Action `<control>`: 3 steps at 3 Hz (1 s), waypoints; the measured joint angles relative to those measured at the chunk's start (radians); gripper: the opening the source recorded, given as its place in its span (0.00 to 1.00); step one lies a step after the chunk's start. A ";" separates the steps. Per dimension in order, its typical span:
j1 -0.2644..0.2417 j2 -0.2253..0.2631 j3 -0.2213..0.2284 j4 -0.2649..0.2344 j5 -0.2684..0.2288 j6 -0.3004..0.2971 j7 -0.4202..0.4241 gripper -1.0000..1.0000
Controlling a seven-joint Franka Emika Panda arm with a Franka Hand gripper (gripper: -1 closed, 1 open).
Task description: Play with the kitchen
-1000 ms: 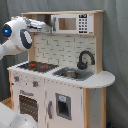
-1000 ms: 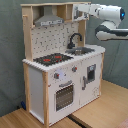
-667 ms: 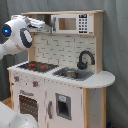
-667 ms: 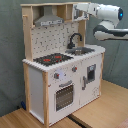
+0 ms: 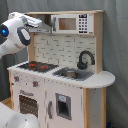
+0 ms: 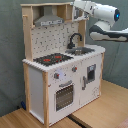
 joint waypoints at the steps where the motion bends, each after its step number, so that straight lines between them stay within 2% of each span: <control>1: -0.069 -0.059 0.022 0.038 0.000 0.005 0.100 1.00; 3: -0.155 -0.172 0.025 0.061 0.001 0.001 0.272 1.00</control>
